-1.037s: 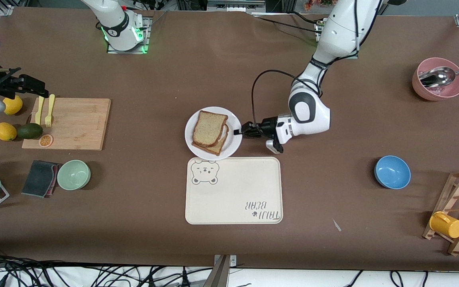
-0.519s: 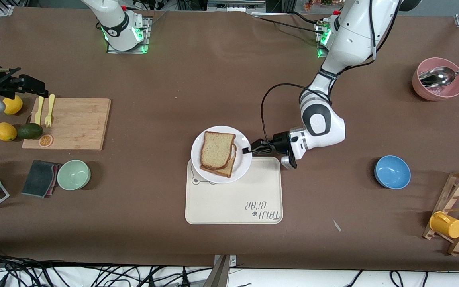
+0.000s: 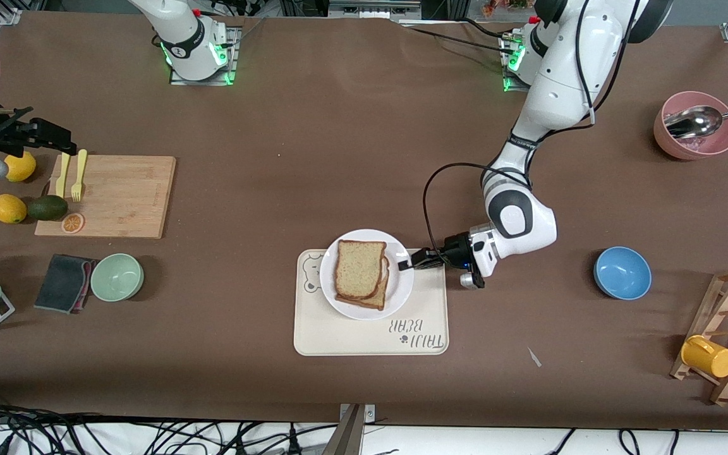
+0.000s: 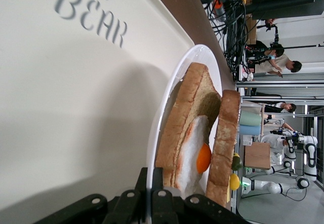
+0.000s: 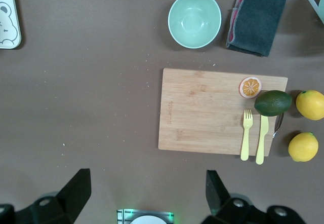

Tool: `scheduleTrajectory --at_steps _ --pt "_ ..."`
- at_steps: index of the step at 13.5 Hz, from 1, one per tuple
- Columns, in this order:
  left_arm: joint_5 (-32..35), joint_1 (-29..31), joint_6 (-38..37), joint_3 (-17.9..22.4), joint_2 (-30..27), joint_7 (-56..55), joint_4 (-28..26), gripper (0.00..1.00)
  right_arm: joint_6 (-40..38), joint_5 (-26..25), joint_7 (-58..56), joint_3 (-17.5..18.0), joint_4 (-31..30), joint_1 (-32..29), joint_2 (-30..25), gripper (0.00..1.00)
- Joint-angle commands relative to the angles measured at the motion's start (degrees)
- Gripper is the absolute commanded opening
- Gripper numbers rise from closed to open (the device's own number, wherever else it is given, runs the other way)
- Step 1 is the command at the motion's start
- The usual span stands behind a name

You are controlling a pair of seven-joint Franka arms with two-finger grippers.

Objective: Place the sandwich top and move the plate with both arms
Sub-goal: 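Slide the plate with the left gripper onto the bear tray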

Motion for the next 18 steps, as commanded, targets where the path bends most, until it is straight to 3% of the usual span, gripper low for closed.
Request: scheduleTrajectory --at_steps 1,18 --pt "-0.1 0.1 1.6 -0.1 1.6 -1.1 2.7 0.00 -1.1 0.6 0.4 0.1 1.7 -0.1 0.6 1.00" --pt "0.0 0.0 6.9 -0.1 3.9 -3.8 6.3 0.00 -1.1 0.6 0.4 0.1 1.7 -0.1 0.6 1.00"
